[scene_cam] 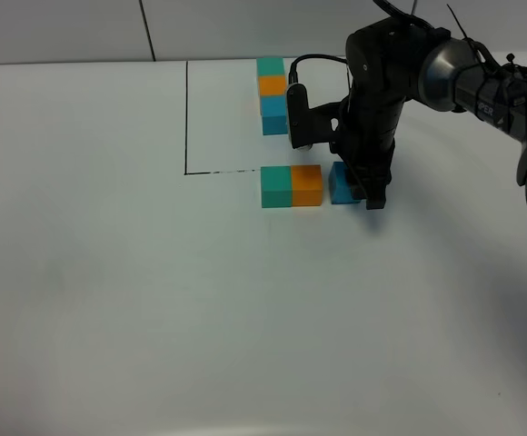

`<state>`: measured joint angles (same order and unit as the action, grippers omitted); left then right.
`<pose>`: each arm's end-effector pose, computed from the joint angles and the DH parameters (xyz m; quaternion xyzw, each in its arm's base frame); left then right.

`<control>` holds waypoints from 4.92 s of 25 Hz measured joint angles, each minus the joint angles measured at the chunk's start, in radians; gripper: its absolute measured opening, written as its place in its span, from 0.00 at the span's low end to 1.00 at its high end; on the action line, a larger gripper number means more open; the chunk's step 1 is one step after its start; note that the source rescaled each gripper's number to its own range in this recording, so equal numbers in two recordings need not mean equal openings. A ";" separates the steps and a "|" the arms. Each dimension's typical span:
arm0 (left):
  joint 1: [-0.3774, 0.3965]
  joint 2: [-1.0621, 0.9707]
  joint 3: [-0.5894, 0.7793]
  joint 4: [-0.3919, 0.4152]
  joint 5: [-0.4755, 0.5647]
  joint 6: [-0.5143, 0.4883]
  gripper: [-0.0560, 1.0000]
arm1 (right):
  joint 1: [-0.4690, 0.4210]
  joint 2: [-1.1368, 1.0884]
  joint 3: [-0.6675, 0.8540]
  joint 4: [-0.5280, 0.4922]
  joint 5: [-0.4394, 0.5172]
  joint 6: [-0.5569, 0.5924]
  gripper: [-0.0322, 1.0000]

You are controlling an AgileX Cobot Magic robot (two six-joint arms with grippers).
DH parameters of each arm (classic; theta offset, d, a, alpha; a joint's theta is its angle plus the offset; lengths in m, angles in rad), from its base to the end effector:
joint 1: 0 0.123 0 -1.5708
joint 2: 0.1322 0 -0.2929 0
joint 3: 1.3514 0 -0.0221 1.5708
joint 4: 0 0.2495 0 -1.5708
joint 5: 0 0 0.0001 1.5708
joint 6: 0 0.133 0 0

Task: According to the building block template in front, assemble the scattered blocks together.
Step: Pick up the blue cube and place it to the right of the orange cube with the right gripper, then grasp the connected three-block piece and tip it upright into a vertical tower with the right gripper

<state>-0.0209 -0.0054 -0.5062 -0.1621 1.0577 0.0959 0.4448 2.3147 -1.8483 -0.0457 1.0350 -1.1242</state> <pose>0.0210 -0.0192 0.2612 0.0529 0.8450 -0.0611 0.5287 0.4407 0.2043 0.1074 -0.7113 0.6983 -0.0454 0.0669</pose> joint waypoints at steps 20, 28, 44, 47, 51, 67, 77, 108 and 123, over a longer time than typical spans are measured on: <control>0.000 0.000 0.000 0.000 0.000 0.000 0.80 | 0.007 0.018 -0.005 -0.011 0.005 0.013 0.04; 0.000 0.000 0.000 0.000 0.000 0.000 0.80 | 0.008 0.030 -0.010 0.002 -0.002 0.013 0.04; 0.000 0.000 0.000 0.000 0.000 0.000 0.80 | 0.005 0.042 -0.014 0.046 -0.018 0.023 0.04; 0.000 0.000 0.000 0.000 0.000 0.000 0.80 | 0.005 0.045 -0.014 0.052 -0.023 0.035 0.04; 0.000 0.000 0.000 0.000 0.000 0.000 0.80 | 0.005 0.047 -0.014 0.087 -0.035 0.037 0.04; 0.000 0.000 0.000 0.000 0.000 0.000 0.80 | 0.008 0.058 -0.015 0.072 -0.033 -0.008 0.04; 0.000 0.000 0.000 0.000 0.000 0.000 0.80 | 0.008 0.060 -0.015 0.071 -0.033 -0.009 0.04; 0.000 0.000 0.000 0.000 0.000 0.000 0.80 | -0.240 -0.468 0.539 0.162 -0.155 0.421 0.79; 0.000 0.000 0.000 0.000 0.000 0.000 0.80 | -0.136 -0.516 0.591 0.015 -0.281 0.510 0.74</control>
<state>-0.0209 -0.0054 -0.5062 -0.1621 1.0577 0.0959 0.3084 1.7982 -1.2569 -0.0308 0.7543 -0.6141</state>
